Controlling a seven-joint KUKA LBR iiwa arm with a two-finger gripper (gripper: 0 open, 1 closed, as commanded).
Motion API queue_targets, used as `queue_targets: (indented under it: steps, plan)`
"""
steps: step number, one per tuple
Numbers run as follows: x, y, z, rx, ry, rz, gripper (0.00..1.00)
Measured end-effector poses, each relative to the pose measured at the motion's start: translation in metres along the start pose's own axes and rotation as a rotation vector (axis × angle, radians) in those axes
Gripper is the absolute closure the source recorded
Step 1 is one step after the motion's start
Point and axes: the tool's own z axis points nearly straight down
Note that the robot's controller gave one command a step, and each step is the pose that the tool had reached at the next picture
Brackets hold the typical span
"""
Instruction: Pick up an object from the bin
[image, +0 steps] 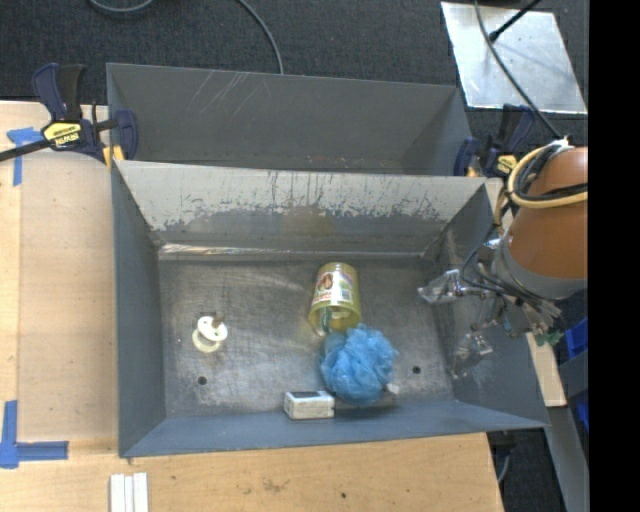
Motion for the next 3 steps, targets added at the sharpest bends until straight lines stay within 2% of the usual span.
queue_targets:
  steps: [1, 2, 3]
  plan:
    - [-0.013, 0.021, 0.012, -0.004, -0.001, 0.023, 0.0]
    - [-0.006, 0.036, 0.024, 0.0, -0.001, 0.041, 0.0]
    - [-0.001, 0.05, 0.069, 0.002, -0.005, -0.244, 0.0]
